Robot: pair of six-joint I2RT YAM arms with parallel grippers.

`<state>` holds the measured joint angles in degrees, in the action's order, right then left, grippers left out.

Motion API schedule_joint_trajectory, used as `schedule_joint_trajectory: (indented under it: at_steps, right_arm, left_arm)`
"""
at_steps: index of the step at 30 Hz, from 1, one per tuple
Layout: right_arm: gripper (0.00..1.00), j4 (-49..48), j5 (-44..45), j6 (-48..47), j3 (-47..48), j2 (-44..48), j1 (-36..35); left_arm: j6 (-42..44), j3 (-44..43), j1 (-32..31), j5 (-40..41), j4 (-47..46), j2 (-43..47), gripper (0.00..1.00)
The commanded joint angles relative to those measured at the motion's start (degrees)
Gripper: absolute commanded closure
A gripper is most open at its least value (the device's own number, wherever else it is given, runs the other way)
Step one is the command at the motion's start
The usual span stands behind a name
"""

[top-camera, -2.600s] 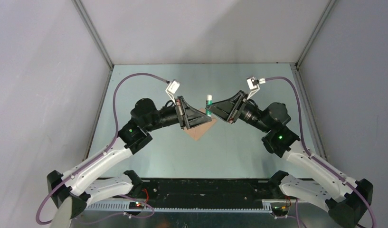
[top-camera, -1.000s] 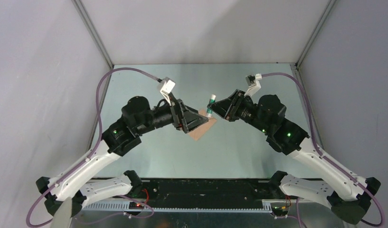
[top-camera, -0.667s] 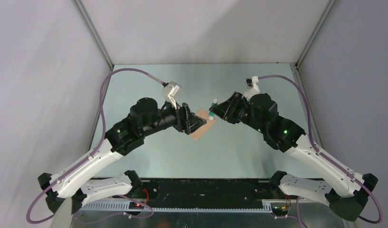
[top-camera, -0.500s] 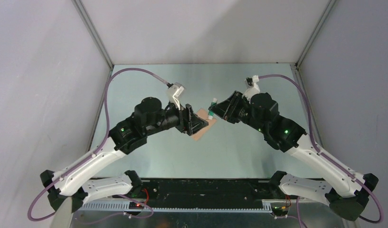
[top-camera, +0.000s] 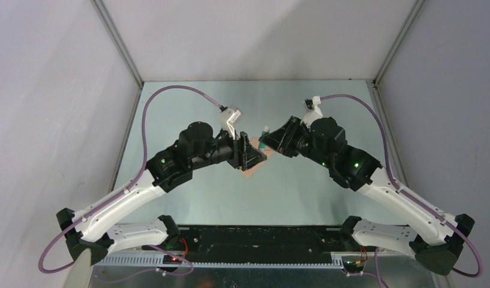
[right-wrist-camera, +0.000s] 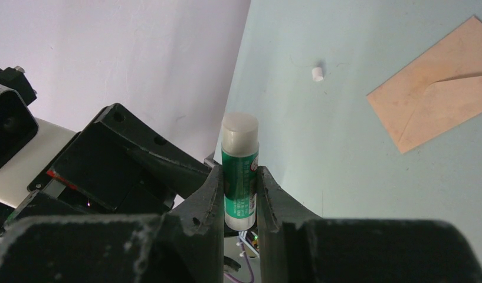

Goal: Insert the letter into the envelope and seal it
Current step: Screw the solid glue.

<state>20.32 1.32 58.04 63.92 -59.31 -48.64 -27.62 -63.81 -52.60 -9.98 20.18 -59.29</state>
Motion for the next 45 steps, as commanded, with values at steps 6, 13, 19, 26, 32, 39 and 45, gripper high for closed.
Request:
schedule_joint_trajectory:
  at_steps: [6, 13, 19, 26, 32, 39, 45]
  right_arm:
    - [1.0, -3.37, -0.12, -0.1, 2.17, -0.28, -0.81]
    - [1.0, -3.94, -0.4, -0.37, 2.18, -0.61, -1.23]
    - [1.0, -4.23, -0.7, -0.75, 2.18, -0.86, -1.56]
    - [1.0, -3.58, 0.09, -1.53, 2.18, -0.73, -2.09]
    - [1.0, -4.19, -1.24, -1.74, 2.22, -1.06, -2.33]
    - [1.0, -4.29, -1.32, -1.94, 2.19, -1.19, -2.34]
    - [1.0, -8.48, -4.18, -5.14, 0.56, -0.27, -1.63]
  left_arm:
    - [-0.97, -1.71, -0.29, -1.54, -3.16, -1.04, 0.57]
    - [-2.27, -0.52, -0.24, -1.06, -4.17, -0.62, 0.69]
    - [-2.88, -0.72, -0.26, -0.7, -4.32, -0.63, 0.78]
    - [-4.44, -1.49, -0.27, -1.18, -3.97, -1.42, 0.66]
    - [-6.73, -1.04, -0.3, -2.03, -5.47, -1.89, 0.63]
    - [-7.23, -0.96, -0.16, -1.37, -5.13, -1.96, 0.95]
    - [-8.27, 0.05, 0.36, -3.85, -7.18, -0.18, 1.0]
